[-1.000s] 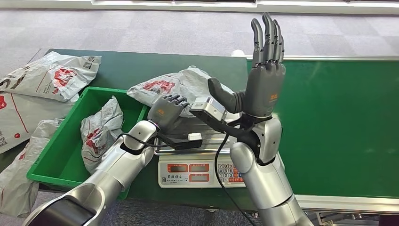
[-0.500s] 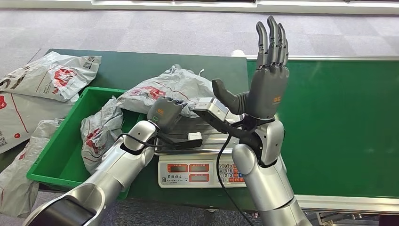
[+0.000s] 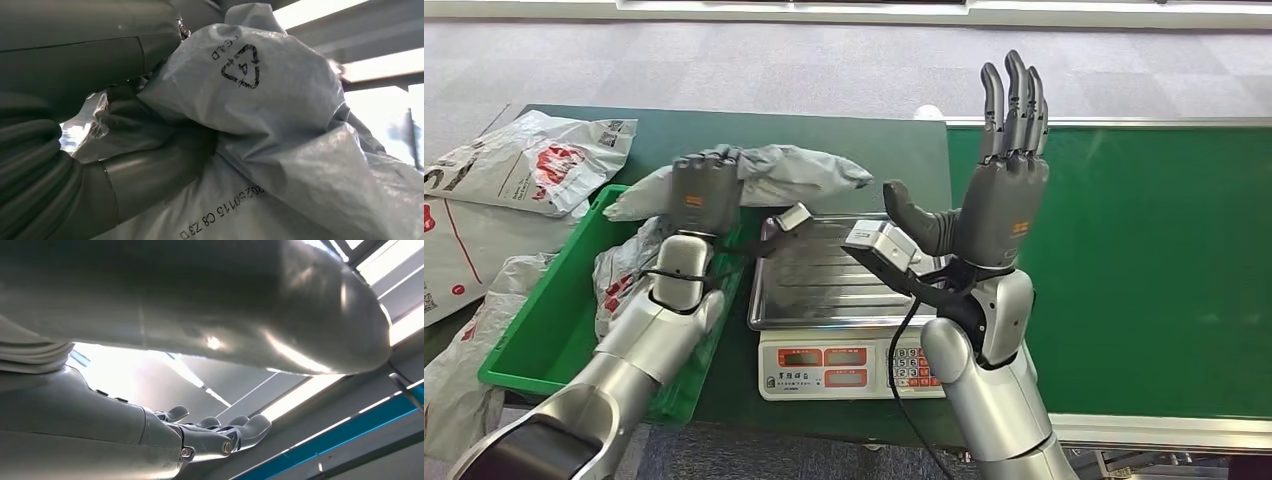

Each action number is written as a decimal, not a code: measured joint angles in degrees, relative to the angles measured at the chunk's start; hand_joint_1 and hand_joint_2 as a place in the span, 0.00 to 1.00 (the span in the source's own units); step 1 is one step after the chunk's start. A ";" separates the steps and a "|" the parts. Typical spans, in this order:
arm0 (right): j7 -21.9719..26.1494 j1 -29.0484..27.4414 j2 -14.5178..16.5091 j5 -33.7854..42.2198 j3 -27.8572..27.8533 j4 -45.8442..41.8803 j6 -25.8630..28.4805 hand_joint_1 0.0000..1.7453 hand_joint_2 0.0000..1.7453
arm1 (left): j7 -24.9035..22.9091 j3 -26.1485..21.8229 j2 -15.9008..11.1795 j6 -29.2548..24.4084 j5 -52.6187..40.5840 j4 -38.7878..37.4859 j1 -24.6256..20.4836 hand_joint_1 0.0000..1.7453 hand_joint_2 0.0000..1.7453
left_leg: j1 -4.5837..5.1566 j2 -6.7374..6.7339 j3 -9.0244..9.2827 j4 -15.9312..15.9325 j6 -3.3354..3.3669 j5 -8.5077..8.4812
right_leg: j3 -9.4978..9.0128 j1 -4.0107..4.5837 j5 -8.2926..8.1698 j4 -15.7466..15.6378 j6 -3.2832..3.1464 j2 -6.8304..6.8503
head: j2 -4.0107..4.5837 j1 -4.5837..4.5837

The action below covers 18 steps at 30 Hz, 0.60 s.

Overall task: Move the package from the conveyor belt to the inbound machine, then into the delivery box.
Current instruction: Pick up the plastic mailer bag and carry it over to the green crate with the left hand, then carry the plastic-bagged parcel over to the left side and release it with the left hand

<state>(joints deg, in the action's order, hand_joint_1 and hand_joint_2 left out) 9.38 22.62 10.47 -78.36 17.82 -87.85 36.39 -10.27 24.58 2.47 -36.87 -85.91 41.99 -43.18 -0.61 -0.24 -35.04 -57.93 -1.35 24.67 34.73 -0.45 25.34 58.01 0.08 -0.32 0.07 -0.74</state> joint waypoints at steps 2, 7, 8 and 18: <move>-0.39 -1.07 0.00 -0.57 -0.32 -0.72 0.37 0.00 0.00 | -1.79 -3.89 -2.93 -0.87 -0.05 6.81 1.13 1.00 1.00 | -0.04 -0.02 0.02 0.03 -0.03 -0.02 | 0.02 0.02 0.03 0.00 -0.04 -0.02 | 0.00 0.00; -0.61 -2.82 0.00 -1.18 -0.57 -1.99 0.63 0.00 0.00 | -3.04 -12.61 -6.60 -0.97 -0.10 20.40 5.42 1.00 1.00 | -0.06 0.04 -0.02 0.05 -0.07 -0.03 | 0.00 0.08 0.09 0.00 -0.11 0.04 | 0.00 0.00; -0.61 -3.07 0.00 -1.28 -0.61 -2.20 0.58 0.00 0.00 | -3.34 -13.73 -7.01 -1.03 -0.10 22.35 6.18 1.00 1.00 | -0.06 0.04 -0.02 0.05 -0.07 -0.03 | 0.00 0.07 0.10 0.00 -0.10 0.04 | 0.00 0.00; -0.49 -3.95 0.00 -1.70 -0.88 -3.41 -0.02 0.00 0.00 | -5.21 -19.41 -9.26 -1.26 -0.12 32.06 10.42 1.00 1.00 | 0.00 0.10 -0.03 0.04 -0.06 -0.02 | -0.01 0.01 0.07 -0.01 -0.07 0.08 | 0.00 -0.01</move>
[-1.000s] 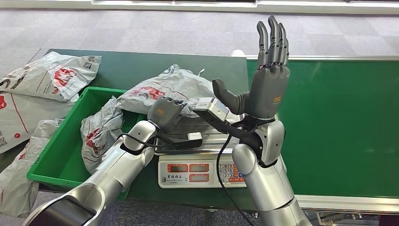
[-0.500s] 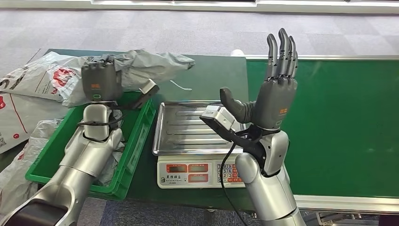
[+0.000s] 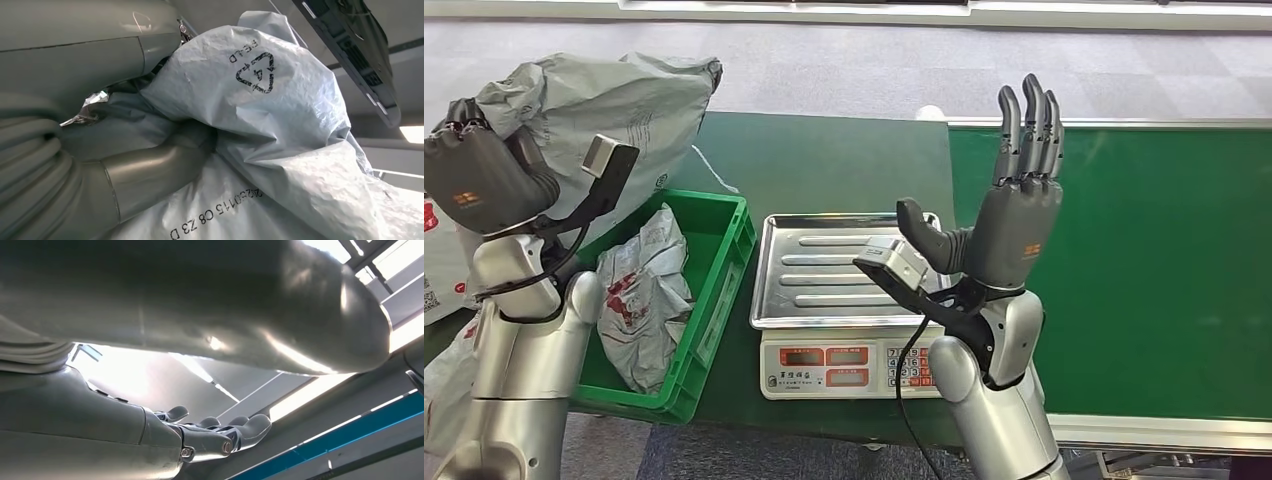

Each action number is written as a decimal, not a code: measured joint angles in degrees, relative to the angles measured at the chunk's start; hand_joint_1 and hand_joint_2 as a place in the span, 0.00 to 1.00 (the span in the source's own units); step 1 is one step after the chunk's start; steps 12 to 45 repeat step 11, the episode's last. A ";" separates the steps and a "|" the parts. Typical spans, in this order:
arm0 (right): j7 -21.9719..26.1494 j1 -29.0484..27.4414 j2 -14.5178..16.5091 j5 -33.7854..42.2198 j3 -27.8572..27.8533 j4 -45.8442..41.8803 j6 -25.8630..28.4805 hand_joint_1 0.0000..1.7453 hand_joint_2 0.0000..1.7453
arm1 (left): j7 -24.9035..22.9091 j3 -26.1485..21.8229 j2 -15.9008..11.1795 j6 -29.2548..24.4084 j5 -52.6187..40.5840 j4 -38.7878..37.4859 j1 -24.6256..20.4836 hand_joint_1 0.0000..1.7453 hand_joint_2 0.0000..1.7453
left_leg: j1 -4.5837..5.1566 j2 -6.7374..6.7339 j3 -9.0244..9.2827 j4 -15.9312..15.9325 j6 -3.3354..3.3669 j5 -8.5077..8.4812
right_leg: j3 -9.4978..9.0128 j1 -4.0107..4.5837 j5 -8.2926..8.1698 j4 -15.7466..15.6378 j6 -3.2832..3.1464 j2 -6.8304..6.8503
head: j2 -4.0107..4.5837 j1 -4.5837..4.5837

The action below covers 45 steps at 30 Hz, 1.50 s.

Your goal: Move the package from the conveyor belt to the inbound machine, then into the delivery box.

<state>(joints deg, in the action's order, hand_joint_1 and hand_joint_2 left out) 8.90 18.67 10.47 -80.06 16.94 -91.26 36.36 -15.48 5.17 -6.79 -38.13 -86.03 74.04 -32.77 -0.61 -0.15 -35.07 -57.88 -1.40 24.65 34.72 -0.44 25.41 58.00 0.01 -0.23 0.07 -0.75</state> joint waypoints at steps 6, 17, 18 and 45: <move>0.02 0.22 0.00 0.45 -0.02 -0.05 -0.51 0.00 0.00 | -4.76 4.82 -2.09 16.62 -0.04 -0.72 1.27 1.00 1.00 | -0.01 0.08 0.07 0.00 0.00 0.00 | -0.04 -0.01 0.04 0.00 0.00 0.11 | 0.00 0.00; 0.04 0.94 0.00 0.90 -0.04 -0.05 -1.28 0.00 0.00 | -4.92 11.62 -1.49 19.76 -0.06 -6.97 3.22 1.00 1.00 | 0.01 0.05 0.05 -0.01 0.00 -0.01 | -0.04 -0.02 0.00 0.00 0.02 0.04 | 0.00 0.01; 0.04 0.94 0.00 0.90 -0.04 -0.05 -1.28 0.00 0.00 | -4.92 11.62 -1.49 19.76 -0.06 -6.97 3.22 1.00 1.00 | 0.01 0.05 0.05 -0.01 0.00 -0.01 | -0.04 -0.02 0.00 0.00 0.02 0.04 | 0.00 0.01; 0.04 0.94 0.00 0.90 -0.04 -0.05 -1.28 0.00 0.00 | -4.92 11.62 -1.49 19.76 -0.06 -6.97 3.22 1.00 1.00 | 0.01 0.05 0.05 -0.01 0.00 -0.01 | -0.04 -0.02 0.00 0.00 0.02 0.04 | 0.00 0.01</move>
